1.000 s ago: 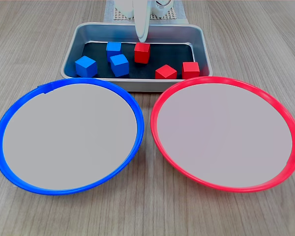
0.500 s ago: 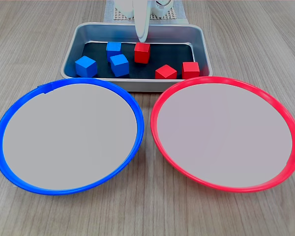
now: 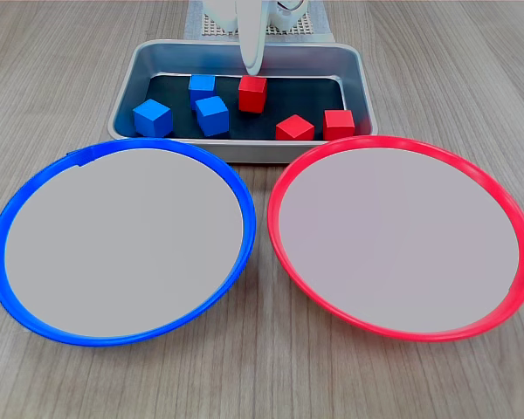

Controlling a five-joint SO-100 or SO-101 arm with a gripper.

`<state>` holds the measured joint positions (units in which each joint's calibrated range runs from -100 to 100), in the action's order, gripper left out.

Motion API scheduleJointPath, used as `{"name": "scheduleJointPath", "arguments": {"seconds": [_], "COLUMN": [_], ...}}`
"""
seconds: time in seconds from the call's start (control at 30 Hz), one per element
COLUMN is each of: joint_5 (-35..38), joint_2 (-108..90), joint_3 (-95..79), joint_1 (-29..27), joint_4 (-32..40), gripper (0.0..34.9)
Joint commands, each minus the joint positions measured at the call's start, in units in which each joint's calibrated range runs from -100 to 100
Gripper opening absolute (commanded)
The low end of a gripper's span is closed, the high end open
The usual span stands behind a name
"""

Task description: Move six blocks from tray to matching dishes

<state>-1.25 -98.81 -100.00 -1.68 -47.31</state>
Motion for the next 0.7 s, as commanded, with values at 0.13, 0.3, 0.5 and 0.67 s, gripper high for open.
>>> {"name": "scheduleJointPath", "arguments": {"seconds": [0.13,0.3,0.5,0.67], "joint_5": [2.4,5.1,7.0,10.6], "joint_2": [6.3,30.2,53.6,63.8], "joint_3": [5.5,27.2,42.2,42.7], "joint_1": [3.0,0.1,-1.1,-1.2], "joint_4": [-3.4,-14.6,-22.3,-20.5], "gripper": [0.2,0.5,15.5,23.9]}}
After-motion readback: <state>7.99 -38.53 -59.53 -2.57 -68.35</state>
